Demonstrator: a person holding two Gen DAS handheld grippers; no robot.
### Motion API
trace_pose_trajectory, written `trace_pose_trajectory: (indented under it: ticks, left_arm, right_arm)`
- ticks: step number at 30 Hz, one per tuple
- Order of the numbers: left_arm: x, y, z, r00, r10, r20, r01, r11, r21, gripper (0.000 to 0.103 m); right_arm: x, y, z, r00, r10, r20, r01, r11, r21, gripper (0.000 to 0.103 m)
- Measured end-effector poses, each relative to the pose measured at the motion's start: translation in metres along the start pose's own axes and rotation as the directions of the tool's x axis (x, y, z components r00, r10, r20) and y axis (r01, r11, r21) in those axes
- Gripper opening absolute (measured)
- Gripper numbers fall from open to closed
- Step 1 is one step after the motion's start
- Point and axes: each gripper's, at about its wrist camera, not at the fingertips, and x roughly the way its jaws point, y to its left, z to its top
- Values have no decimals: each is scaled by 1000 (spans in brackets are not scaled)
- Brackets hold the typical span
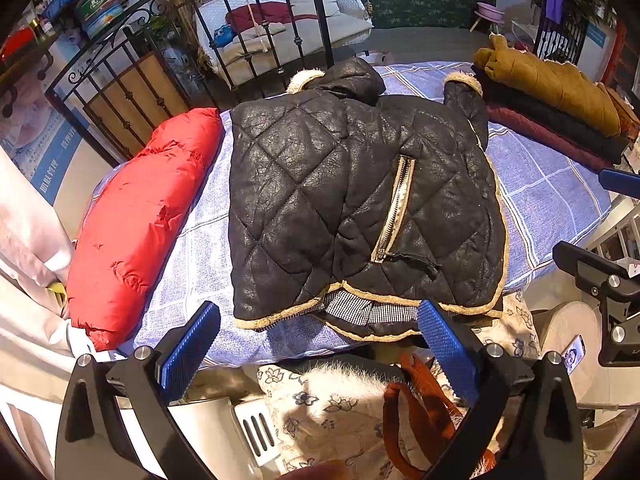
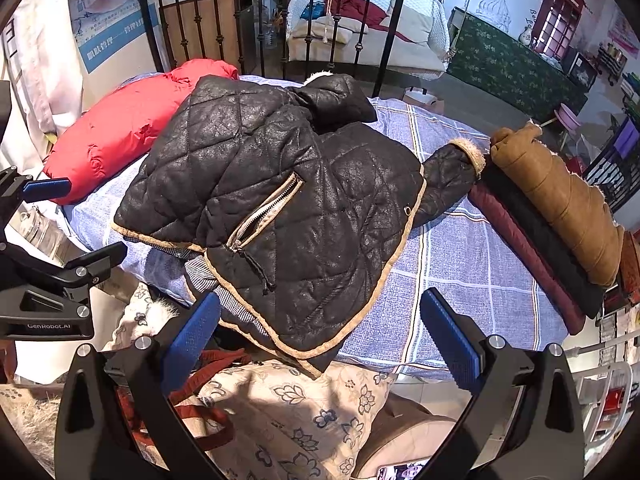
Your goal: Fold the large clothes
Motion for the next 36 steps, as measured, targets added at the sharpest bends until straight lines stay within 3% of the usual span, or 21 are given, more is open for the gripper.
trace_pose_trajectory:
  ticks: [36]
  left_arm:
    - [6, -2, -2, 1000, -19, -16, 19, 1000, -10, 97]
  right_arm:
    - [5, 0, -3, 1000, 8, -7, -8, 1000, 8, 98]
